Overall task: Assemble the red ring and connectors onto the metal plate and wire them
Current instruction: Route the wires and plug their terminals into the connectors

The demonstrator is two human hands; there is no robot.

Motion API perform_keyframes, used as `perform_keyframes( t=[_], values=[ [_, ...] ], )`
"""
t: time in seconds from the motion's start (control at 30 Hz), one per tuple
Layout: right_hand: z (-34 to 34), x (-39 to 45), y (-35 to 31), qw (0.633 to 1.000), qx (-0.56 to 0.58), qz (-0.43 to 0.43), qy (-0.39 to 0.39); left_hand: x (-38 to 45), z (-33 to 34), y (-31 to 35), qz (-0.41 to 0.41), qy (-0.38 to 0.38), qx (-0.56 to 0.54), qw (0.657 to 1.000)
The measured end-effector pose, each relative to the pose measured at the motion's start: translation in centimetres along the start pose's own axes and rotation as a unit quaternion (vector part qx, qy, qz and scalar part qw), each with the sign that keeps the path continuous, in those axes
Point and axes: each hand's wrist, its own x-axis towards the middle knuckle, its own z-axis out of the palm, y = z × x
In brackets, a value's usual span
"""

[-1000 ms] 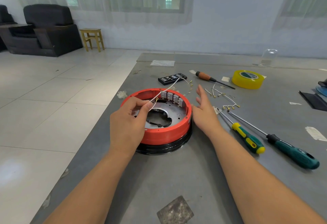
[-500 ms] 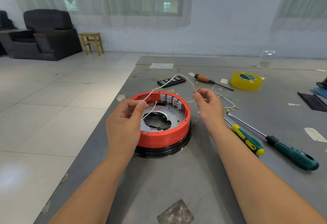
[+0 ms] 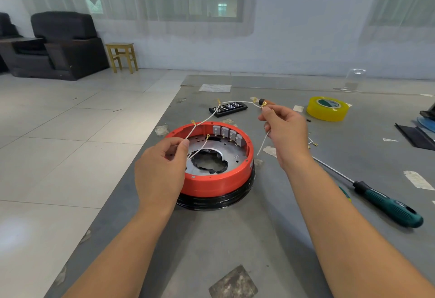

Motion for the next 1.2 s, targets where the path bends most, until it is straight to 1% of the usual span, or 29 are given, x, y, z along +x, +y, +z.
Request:
perform_keyframes(
  t=[0.07, 0.13, 0.17, 0.2, 0.27, 0.33, 0.37, 0.4, 0.47, 0.57, 0.63, 0.67, 0.7, 0.73, 0.77, 0.83, 0.9, 0.97, 1.03, 1.07, 1.1, 1.2],
  values=[
    [-0.2, 0.1, -1.1, 0.996, 0.076, 0.047, -0.015, 0.0, -0.2, 0.2, -0.005, 0.006, -0.006, 1.000],
    [-0.2, -0.1, -2.0, 0.977, 0.163, 0.127, -0.044, 0.0, -0.3, 0.1, -0.008, 0.008, -0.007, 1.000],
    [-0.1, -0.2, -2.1, 0.970, 0.179, 0.157, -0.058, 0.0, -0.2, 0.1, -0.012, 0.007, -0.006, 1.000],
    [0.0, -0.4, -2.0, 0.967, 0.169, 0.175, -0.070, 0.0, -0.2, -0.1, -0.018, 0.003, -0.004, 1.000],
    [0.3, -0.7, -1.3, 0.977, 0.093, 0.176, -0.081, 0.1, -0.1, -0.4, -0.026, -0.007, 0.005, 1.000],
    [0.5, -0.9, -0.4, 0.986, -0.063, 0.136, -0.079, 0.2, 0.0, -0.8, -0.021, -0.019, 0.019, 0.999],
    [0.4, -1.0, 0.2, 0.980, -0.154, 0.105, -0.077, 0.1, 0.1, -0.9, -0.016, -0.025, 0.028, 0.999],
    [0.4, -1.0, 0.6, 0.969, -0.225, 0.077, -0.075, 0.1, 0.2, -1.0, -0.012, -0.030, 0.036, 0.999],
    [0.4, -1.0, 1.3, 0.951, -0.296, 0.040, -0.075, 0.0, 0.4, -1.0, -0.007, -0.039, 0.042, 0.998],
    [0.6, -0.6, 1.7, 0.921, -0.378, 0.043, -0.081, 0.0, 0.5, -1.1, -0.001, -0.038, 0.046, 0.998],
    [0.7, -0.6, 1.5, 0.887, -0.443, 0.053, -0.115, 0.0, 0.5, -1.2, 0.003, -0.035, 0.045, 0.998],
    [0.8, -0.8, 1.4, 0.867, -0.482, 0.036, -0.122, 0.0, 0.5, -1.2, 0.004, -0.034, 0.045, 0.998],
    [0.9, -1.1, 1.3, 0.850, -0.512, -0.003, -0.122, 0.0, 0.5, -1.2, 0.004, -0.032, 0.047, 0.998],
    [1.1, -1.5, 1.0, 0.843, -0.520, -0.060, -0.122, 0.0, 0.5, -1.2, 0.004, -0.032, 0.048, 0.998],
    [1.4, -1.9, 0.6, 0.846, -0.502, -0.124, -0.129, 0.0, 0.6, -1.3, 0.004, -0.032, 0.050, 0.998],
    [2.1, -2.5, -0.2, 0.854, -0.424, -0.235, -0.188, 0.1, 0.6, -1.4, 0.001, -0.034, 0.046, 0.998],
    [3.1, -3.5, -0.7, 0.847, -0.364, -0.286, -0.263, 0.1, 0.6, -1.4, -0.005, -0.035, 0.029, 0.999],
    [4.3, -4.3, -1.1, 0.820, -0.353, -0.322, -0.316, 0.0, 0.6, -1.3, -0.010, -0.040, 0.010, 0.999],
    [5.5, -4.5, -1.2, 0.796, -0.353, -0.339, -0.357, 0.0, 0.6, -1.3, -0.015, -0.045, 0.002, 0.999],
    [6.0, -4.5, -1.1, 0.794, -0.352, -0.330, -0.370, 0.0, 0.6, -1.3, -0.018, -0.046, -0.001, 0.999],
    [6.3, -4.5, -1.1, 0.801, -0.348, -0.308, -0.377, 0.1, 0.5, -1.4, -0.021, -0.047, -0.003, 0.999],
    [6.3, -4.2, -0.3, 0.837, -0.308, -0.240, -0.384, 0.1, 0.3, -1.4, -0.033, -0.051, -0.022, 0.998]
  ],
)
